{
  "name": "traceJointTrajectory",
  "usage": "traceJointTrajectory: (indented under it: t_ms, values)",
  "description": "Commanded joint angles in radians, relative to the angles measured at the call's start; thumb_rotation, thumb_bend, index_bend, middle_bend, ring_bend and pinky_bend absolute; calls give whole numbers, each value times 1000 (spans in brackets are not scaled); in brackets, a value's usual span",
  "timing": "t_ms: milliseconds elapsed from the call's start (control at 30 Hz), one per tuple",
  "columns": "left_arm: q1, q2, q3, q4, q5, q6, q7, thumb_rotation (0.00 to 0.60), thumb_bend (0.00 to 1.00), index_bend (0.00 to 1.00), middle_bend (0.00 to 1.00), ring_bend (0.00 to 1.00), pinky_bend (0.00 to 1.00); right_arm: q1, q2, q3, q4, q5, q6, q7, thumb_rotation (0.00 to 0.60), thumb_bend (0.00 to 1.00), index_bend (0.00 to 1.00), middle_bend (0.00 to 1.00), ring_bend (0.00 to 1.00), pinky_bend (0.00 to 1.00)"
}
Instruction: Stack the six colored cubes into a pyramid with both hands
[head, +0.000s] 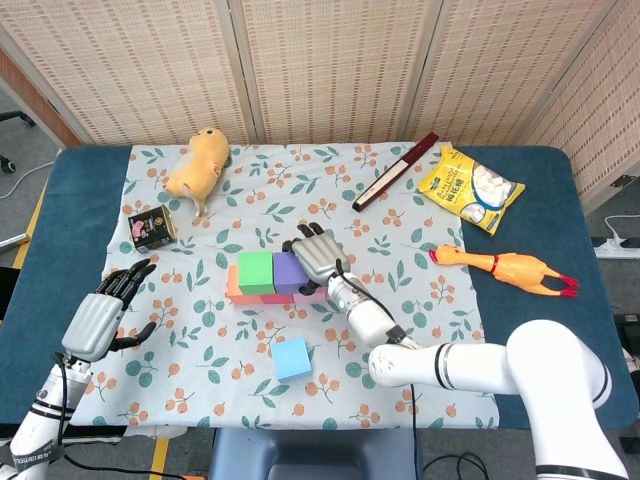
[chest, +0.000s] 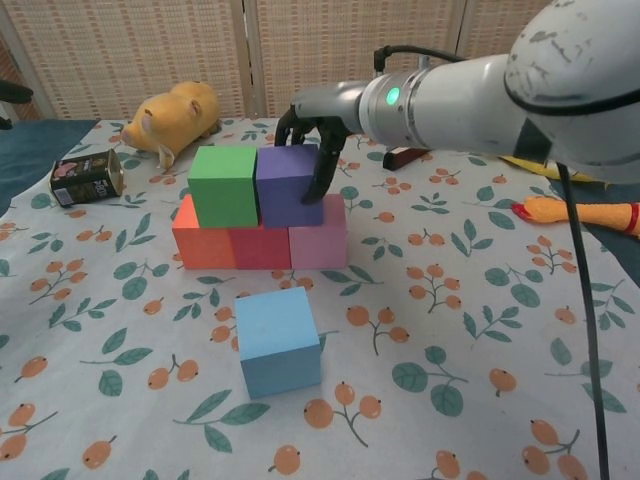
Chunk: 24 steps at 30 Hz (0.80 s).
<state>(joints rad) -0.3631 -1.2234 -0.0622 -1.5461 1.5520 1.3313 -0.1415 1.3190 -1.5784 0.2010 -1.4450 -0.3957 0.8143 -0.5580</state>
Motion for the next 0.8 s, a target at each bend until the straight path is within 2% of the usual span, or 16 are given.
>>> traceJointTrajectory:
  t_ms: [33,333,400,500,600,800]
  values:
    - [0,-1,0,2,0,1,-2,600,305,0,29,142,144,2,-4,-1,3,1,0,-5,600,122,278,292,35,0]
    - [2,-5,2,11,2,3,-11,600,304,0,28,142,144,3,-14,0,11,8,2,-16,600,122,244,293,35,0]
    - [2,-6,2,13,2,4,-13,600,305,0,28,142,144,3,-13,-1,10,9,3,-18,600,122,208,293,33,0]
    - [2,-8,3,15,4,5,-12,600,304,0,28,142,144,1,-12,0,8,7,3,-18,600,122,81,291,15,0]
    - [0,-9,2,15,4,3,-12,600,305,0,28,143,144,-3,-9,1,4,1,3,-16,600,122,8,268,2,0]
    - [-9,-8,-1,13,5,-8,-3,600,306,0,27,142,143,-10,1,3,-13,-14,6,-9,600,122,0,214,0,0]
